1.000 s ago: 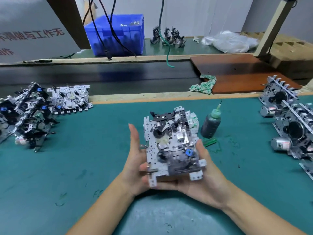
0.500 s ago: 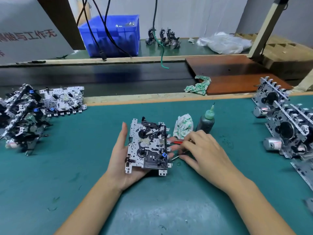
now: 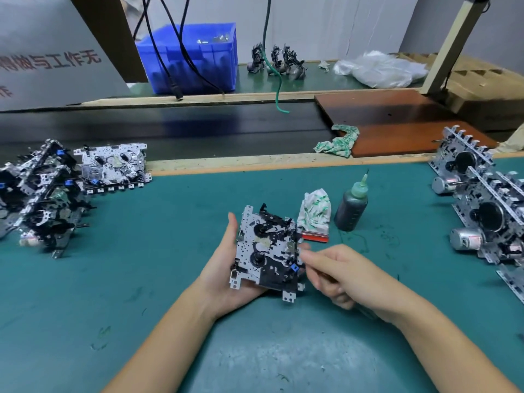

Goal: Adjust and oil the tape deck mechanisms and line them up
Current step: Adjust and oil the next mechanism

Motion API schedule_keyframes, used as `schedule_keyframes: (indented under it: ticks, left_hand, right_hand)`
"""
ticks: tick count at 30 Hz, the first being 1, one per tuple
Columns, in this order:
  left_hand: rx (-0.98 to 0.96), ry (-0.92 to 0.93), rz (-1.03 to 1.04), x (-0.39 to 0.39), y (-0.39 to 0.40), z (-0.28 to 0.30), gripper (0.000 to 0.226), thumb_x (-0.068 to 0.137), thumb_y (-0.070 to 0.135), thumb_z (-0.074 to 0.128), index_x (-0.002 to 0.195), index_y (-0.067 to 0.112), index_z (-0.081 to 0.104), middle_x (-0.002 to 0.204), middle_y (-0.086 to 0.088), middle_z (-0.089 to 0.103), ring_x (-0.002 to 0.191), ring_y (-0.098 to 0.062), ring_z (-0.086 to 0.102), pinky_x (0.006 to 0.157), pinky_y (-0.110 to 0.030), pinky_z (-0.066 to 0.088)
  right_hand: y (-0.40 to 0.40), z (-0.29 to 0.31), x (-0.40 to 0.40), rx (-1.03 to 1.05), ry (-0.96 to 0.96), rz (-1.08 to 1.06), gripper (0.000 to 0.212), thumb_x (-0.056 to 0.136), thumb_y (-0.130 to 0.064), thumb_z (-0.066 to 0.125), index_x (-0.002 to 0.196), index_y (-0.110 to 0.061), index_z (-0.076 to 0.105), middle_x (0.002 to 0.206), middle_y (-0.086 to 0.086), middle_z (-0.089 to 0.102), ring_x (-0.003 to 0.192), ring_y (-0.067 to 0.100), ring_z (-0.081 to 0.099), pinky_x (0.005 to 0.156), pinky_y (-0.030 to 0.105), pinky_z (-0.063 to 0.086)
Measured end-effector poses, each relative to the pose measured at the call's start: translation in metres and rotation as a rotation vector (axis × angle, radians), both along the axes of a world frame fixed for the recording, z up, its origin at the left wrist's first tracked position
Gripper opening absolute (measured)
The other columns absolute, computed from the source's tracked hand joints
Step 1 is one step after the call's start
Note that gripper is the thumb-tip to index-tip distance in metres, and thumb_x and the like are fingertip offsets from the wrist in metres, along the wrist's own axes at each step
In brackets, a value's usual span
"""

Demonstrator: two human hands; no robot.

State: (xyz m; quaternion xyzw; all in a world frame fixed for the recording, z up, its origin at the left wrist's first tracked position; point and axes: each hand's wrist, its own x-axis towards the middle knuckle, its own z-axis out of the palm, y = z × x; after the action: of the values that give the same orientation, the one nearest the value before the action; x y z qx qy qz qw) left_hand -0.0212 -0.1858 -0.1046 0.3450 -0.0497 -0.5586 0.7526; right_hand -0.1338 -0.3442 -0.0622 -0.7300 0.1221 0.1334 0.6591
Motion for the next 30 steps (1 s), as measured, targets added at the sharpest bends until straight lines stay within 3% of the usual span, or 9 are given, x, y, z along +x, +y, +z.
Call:
schedule_keyframes:
  ticks: [7, 18, 30]
  left_hand:
    - [0.020, 0.021, -0.019, 0.002, -0.002, 0.001, 0.084, 0.089, 0.071, 0.022, 0.125, 0.005, 0.061, 0.133, -0.021, 0.055, 0.120, -0.030, 0.056, 0.099, -0.040, 0.047]
    - [0.058, 0.009, -0.004, -0.001, -0.002, 0.006, 0.080, 0.090, 0.069, 0.024, 0.121, 0.007, 0.065, 0.131, -0.022, 0.056, 0.121, -0.031, 0.056, 0.099, -0.040, 0.048]
    - [0.143, -0.015, 0.050, -0.004, -0.005, 0.009, 0.072, 0.089, 0.065, 0.031, 0.102, 0.010, 0.075, 0.115, -0.019, 0.067, 0.105, -0.028, 0.066, 0.078, -0.036, 0.057]
  right_hand:
    - [0.004, 0.001, 0.004, 0.042, 0.100, 0.031, 0.047, 0.098, -0.034, 0.042, 0.060, -0.010, 0.056, 0.039, -0.003, 0.031, 0.033, 0.007, 0.016, 0.035, 0.013, 0.019]
    - [0.001, 0.003, 0.001, -0.062, 0.111, 0.075, 0.047, 0.099, -0.033, 0.041, 0.059, -0.010, 0.052, 0.038, -0.002, 0.041, 0.033, 0.010, 0.036, 0.037, 0.021, 0.029]
    - [-0.005, 0.002, 0.005, -0.106, 0.158, 0.150, 0.064, 0.101, -0.037, 0.035, 0.040, -0.017, 0.038, 0.028, -0.001, 0.027, 0.024, 0.009, 0.019, 0.032, 0.013, 0.018]
